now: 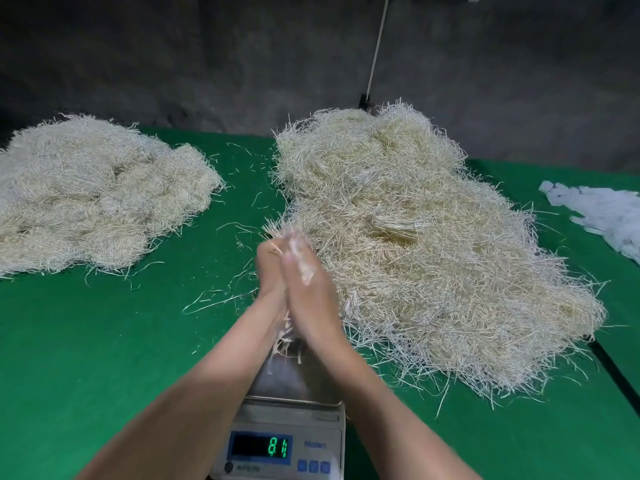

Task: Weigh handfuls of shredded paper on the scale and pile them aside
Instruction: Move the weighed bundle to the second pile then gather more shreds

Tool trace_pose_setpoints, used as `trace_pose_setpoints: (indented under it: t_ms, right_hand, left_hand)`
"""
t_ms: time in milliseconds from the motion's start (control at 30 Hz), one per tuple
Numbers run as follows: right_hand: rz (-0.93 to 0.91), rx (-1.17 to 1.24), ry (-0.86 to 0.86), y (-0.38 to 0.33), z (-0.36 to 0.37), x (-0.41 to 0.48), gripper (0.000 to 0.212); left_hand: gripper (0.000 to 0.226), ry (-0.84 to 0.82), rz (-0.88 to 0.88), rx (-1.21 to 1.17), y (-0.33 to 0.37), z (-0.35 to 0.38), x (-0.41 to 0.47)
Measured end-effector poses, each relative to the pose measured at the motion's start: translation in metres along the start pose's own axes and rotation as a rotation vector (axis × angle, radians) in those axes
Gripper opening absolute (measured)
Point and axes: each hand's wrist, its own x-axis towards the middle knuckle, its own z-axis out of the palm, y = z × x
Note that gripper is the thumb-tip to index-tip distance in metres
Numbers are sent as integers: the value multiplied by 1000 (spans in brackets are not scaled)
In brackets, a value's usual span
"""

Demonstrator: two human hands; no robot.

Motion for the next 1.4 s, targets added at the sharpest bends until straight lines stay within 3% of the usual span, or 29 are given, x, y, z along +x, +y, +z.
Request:
trace_pose_setpoints:
  t_ms: [67, 133, 267, 400, 467, 533, 600, 667, 767, 867, 933, 1033, 1100, 1233, 1333, 1400]
  right_hand:
    - [132, 141, 21, -1, -18, 21, 33]
    - [96, 157, 72, -6, -34, 29, 24]
    - [136, 304, 314, -7, -38, 39, 33]
    - [398, 585, 462, -5, -50, 51, 42]
    - [324, 420, 517, -1, -50, 47, 29]
    - [36, 133, 463, 5, -36, 30, 15]
    - [-246, -121, 370, 13, -15, 8, 19]
    - [-266, -220, 372, 12, -15, 13, 23]
    - [-11, -8, 384, 5, -49, 46, 29]
    - [-70, -72, 439, 5, -34, 29, 46]
    - [-129, -112, 388, 7, -21, 15, 39]
    - [47, -127, 350, 12, -47, 41, 22]
    - [58, -100, 389, 14, -50, 41, 23]
    - [-134, -99, 431, 13, -19, 10, 24]
    - [62, -27, 326, 15, -48, 27, 21]
    - [80, 128, 277, 14, -66, 31, 19]
  left_hand:
    - [29, 22, 14, 123, -10, 7, -7]
    - [31, -35, -21, 69, -12, 12, -10]
    - [94, -137, 91, 147, -11, 6, -8]
    - [120, -298, -226, -17, -24, 2, -27]
    - [99, -223, -344, -200, -22, 10, -25]
    - [72, -57, -368, -289, -8, 19, -8]
    - [48, 130, -323, -238, 8, 22, 13]
    - [21, 146, -288, -203, 11, 25, 10]
    - [24, 14, -338, -109, -5, 31, -17]
    - [31, 41, -264, 9, 6, 29, -5]
    - [34, 90, -222, -46, 12, 28, 2]
    - [34, 24, -323, -35, -5, 31, -15]
    - [33, -34, -336, -13, -9, 31, -18]
    - [37, 26, -169, 0, 0, 29, -1]
    - [40, -11, -159, 97, -6, 31, -6]
    - [40, -27, 78, 302, -9, 24, 1]
